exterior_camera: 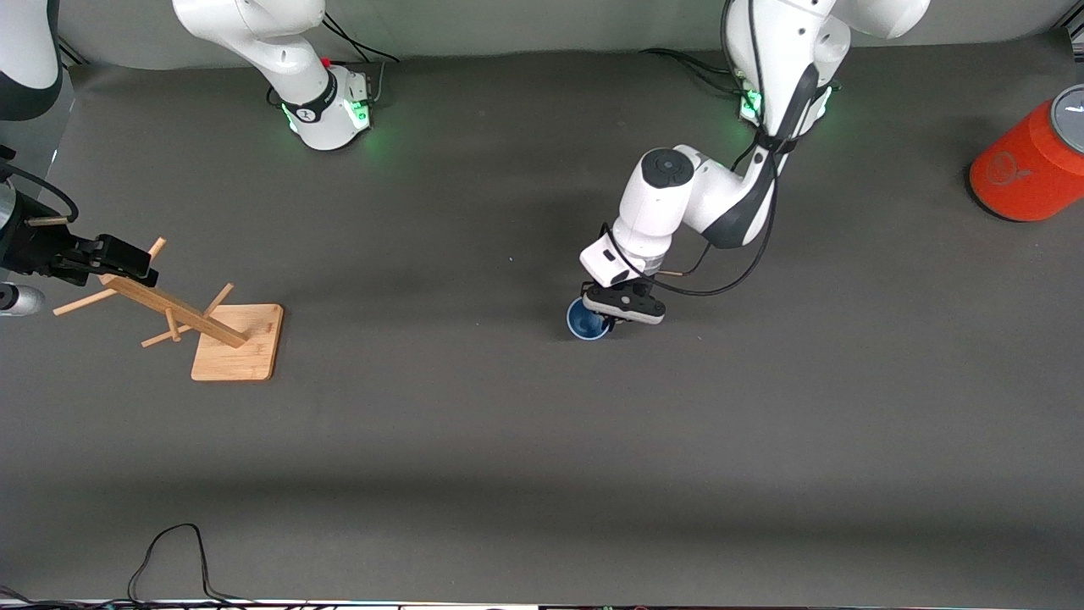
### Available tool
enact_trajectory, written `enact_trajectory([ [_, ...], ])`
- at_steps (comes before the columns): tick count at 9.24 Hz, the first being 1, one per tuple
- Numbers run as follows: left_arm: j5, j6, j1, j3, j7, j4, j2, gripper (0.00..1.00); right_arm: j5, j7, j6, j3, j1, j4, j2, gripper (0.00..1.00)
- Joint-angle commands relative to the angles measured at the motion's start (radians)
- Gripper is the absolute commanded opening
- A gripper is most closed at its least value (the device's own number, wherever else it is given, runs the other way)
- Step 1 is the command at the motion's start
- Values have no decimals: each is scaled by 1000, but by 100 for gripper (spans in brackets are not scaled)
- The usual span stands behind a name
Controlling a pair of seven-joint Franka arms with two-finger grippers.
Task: Rotate and upright cup with both arms
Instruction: 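Set the upright cup on the table and open the left gripper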
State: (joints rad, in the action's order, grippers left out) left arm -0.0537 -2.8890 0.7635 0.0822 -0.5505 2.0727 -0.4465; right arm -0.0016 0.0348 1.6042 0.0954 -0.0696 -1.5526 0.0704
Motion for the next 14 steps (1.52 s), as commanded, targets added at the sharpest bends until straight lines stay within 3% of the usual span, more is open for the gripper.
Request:
enact_trajectory([
  [1, -18, -7, 23, 14, -37, 4, -18, 0, 0, -7, -4, 9, -10, 25, 14, 100],
  [2, -18, -7, 23, 14, -39, 4, -24, 0, 0, -7, -4, 9, -10, 25, 17, 100],
  [3, -20, -6, 19, 18, -37, 4, -24, 35, 0, -7, -4, 9, -10, 25, 19, 100],
  [4, -20, -4, 19, 18, -39, 4, -23, 88, 0, -7, -4, 9, -10, 25, 19, 100],
  [5, -20, -4, 19, 18, -39, 4, -20, 100, 0, -7, -4, 9, -10, 25, 19, 100],
  [8, -20, 43, 11, 15, -40, -2, 0, 100, 0, -7, -4, 9, -10, 25, 19, 100],
  [14, -9, 567, -13, 13, -66, -179, 191, 100, 0, -7, -4, 9, -10, 25, 19, 100],
])
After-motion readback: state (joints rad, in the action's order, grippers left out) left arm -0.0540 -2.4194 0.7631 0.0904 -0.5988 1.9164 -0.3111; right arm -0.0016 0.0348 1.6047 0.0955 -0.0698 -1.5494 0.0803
